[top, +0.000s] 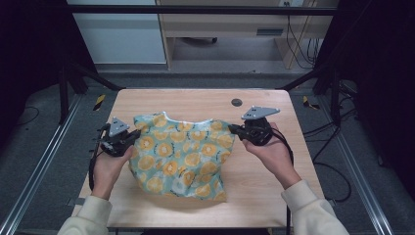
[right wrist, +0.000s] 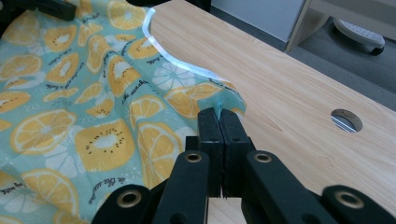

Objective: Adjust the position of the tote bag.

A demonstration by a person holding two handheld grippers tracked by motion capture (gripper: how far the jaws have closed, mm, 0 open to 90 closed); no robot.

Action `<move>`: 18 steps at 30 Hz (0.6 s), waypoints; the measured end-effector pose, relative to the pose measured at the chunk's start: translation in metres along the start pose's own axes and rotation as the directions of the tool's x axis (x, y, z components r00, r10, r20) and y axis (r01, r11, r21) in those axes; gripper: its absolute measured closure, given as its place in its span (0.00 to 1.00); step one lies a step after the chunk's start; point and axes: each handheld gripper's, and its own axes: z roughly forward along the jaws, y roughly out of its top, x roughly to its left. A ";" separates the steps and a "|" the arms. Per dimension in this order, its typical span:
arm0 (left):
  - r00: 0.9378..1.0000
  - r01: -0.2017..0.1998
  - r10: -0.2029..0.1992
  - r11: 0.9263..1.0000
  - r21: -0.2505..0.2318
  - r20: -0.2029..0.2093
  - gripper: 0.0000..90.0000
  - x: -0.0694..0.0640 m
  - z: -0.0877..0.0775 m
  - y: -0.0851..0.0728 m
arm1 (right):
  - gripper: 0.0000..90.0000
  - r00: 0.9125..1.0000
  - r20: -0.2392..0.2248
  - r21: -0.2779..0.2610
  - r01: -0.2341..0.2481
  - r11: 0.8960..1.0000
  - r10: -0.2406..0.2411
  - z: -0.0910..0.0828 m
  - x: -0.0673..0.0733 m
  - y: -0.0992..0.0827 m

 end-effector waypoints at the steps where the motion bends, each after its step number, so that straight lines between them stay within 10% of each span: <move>1: 1.000 -0.018 0.018 1.000 -0.011 -0.003 1.00 -0.001 -0.004 0.000 | 1.00 1.000 0.000 0.001 0.006 1.000 -0.006 -0.001 0.000 0.000; 18: 0.991 -0.131 0.128 0.982 -0.133 -0.027 1.00 -0.018 -0.048 -0.014 | 1.00 0.997 -0.028 -0.053 0.066 0.996 -0.068 -0.028 0.018 -0.012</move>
